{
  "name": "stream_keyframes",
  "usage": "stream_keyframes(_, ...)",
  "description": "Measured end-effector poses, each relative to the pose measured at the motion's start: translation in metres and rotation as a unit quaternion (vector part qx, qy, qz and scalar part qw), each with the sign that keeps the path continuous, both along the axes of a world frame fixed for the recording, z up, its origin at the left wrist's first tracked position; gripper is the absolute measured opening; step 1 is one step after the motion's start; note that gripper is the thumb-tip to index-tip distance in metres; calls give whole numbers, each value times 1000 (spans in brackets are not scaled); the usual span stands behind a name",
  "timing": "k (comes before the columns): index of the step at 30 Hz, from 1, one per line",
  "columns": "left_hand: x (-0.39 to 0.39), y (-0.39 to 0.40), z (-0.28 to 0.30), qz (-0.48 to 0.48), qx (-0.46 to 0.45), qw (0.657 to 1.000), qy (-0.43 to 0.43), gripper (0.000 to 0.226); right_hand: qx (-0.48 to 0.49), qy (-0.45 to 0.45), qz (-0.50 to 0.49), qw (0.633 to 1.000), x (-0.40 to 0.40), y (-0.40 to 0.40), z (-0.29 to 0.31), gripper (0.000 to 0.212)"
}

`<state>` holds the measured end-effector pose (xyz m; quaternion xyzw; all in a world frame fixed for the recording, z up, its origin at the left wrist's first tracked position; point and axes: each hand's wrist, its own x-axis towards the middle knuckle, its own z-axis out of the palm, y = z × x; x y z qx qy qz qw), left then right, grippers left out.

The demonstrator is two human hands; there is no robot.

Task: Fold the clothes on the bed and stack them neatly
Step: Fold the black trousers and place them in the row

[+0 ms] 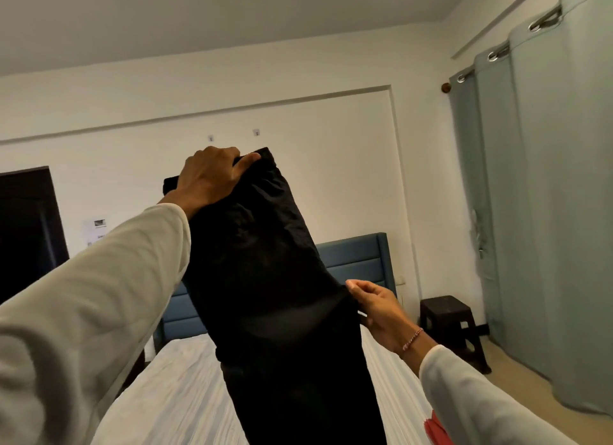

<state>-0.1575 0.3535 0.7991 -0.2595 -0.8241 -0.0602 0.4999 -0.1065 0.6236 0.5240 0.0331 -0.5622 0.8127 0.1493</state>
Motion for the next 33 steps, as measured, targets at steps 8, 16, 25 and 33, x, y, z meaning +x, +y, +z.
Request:
stream_keyframes(8,11,-28,7,43,70,996,22,66,11,-7,0,1000,19,-12,10,58)
stream_keyframes(16,24,-42,-3,85,55,995,19,64,155,39,51,986,37,-8,-6,34)
stream_keyframes(25,42,-67,-4,108,85,990,10,69,62,98,91,989,39,19,-3,48)
stream_keyframes(33,61,-60,7,179,43,982,48,70,301,294,-348,838,51,-20,-49,45)
